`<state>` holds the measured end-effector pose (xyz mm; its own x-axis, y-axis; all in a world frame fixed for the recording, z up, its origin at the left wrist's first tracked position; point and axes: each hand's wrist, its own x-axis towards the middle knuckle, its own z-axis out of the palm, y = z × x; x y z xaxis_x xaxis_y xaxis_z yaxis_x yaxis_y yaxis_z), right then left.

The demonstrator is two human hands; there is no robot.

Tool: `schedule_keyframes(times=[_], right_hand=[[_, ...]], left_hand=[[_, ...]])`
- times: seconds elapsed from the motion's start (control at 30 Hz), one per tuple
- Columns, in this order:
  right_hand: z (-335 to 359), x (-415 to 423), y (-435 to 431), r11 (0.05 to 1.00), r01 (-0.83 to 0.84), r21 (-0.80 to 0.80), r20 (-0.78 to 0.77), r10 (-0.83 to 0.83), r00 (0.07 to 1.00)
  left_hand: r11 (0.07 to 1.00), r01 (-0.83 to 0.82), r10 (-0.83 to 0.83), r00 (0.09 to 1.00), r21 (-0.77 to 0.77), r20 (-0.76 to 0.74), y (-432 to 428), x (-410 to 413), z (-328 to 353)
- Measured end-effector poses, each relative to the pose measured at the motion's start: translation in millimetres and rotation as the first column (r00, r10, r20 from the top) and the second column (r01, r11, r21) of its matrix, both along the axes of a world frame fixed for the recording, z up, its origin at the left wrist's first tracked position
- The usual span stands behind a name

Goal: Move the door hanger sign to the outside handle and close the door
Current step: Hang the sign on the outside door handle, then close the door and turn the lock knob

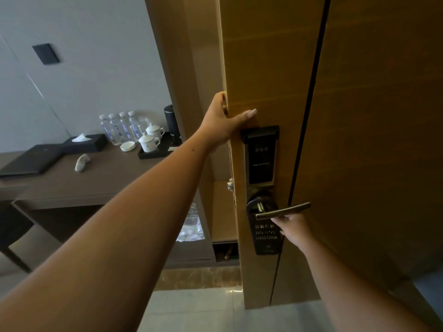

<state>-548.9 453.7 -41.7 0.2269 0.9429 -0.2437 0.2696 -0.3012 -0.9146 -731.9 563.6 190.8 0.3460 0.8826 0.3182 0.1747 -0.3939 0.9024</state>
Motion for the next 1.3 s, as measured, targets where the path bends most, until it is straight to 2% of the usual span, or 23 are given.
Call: schedule_keyframes(times=[0.2, 0.27, 0.4, 0.53, 0.6, 0.77, 0.97, 1.03, 1.17, 1.3], right_hand=[[5, 10, -8, 0.998, 0.047, -0.036, 0.110, -0.043, 0.993], [6, 14, -13, 0.991, 0.130, -0.029, 0.152, -0.124, 0.981], [17, 17, -30, 0.928, 0.373, -0.011, 0.254, -0.359, 0.898], [29, 11, -51, 0.838, 0.545, 0.029, 0.258, -0.533, 0.806], [38, 3, -64, 0.805, 0.590, 0.058, 0.284, -0.580, 0.764], [61, -17, -91, 0.805, 0.573, 0.153, 0.422, -0.577, 0.699], [79, -36, -143, 0.759, 0.626, 0.179, 0.414, -0.636, 0.652], [81, -39, -161, 0.724, 0.661, 0.197, 0.366, -0.680, 0.636], [87, -44, -193, 0.646, 0.721, 0.249, 0.164, -0.762, 0.626], [89, -42, -226, 0.612, 0.728, 0.308, 0.167, -0.789, 0.592]], left_hand=[[1.000, 0.016, -0.016, 1.000, 0.000, 0.014, -6, -3, -1], [1.000, 0.024, -0.024, 1.000, 0.009, 0.000, -9, -5, -1], [0.999, 0.027, -0.027, 1.000, 0.038, 0.011, -19, -7, -3], [0.996, 0.024, -0.024, 1.000, 0.085, 0.003, -35, -6, -7], [0.995, 0.036, -0.036, 0.999, 0.094, -0.002, -44, -7, -7], [0.992, 0.114, -0.115, 0.993, 0.062, 0.015, -69, -7, -10], [0.964, 0.217, -0.206, 0.975, 0.153, -0.081, -104, -15, -12], [0.950, 0.235, -0.222, 0.971, 0.204, -0.085, -118, -15, -12], [0.924, 0.294, -0.313, 0.949, 0.246, 0.043, -147, -11, -18], [0.896, 0.343, -0.398, 0.902, 0.280, 0.169, -183, 2, -26]])
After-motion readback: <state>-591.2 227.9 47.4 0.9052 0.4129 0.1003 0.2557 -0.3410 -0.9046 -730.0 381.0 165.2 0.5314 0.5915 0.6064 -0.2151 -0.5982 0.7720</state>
